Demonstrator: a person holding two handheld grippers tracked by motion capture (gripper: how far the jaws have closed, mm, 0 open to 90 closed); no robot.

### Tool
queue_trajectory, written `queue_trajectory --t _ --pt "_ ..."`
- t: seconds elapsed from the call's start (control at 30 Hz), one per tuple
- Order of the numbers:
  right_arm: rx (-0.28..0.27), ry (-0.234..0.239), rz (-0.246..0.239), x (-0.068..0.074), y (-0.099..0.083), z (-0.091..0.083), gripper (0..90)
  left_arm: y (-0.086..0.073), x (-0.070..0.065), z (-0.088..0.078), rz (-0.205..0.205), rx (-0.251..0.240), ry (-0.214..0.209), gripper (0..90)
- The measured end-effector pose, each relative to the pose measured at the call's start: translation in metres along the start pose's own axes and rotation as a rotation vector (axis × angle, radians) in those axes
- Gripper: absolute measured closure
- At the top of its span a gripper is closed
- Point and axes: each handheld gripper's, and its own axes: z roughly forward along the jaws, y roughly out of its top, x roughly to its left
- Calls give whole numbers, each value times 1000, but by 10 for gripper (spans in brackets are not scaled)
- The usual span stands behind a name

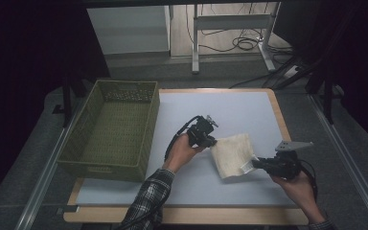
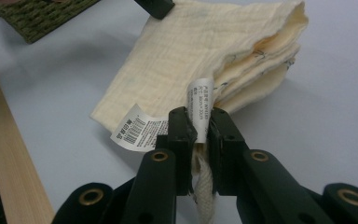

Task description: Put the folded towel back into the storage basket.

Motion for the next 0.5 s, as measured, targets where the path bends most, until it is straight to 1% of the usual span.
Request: queue_trajectory --t 0.1,0.23,0.5 --pt "-4 7 -6 3 4 1 804 -1 3 -6 0 13 6 817" --pt "-4 16 -13 6 8 3 804 -4 6 -11 -10 16 9 816" --pt "-7 32 -23 12 15 8 804 -7 10 -19 -10 32 21 813"
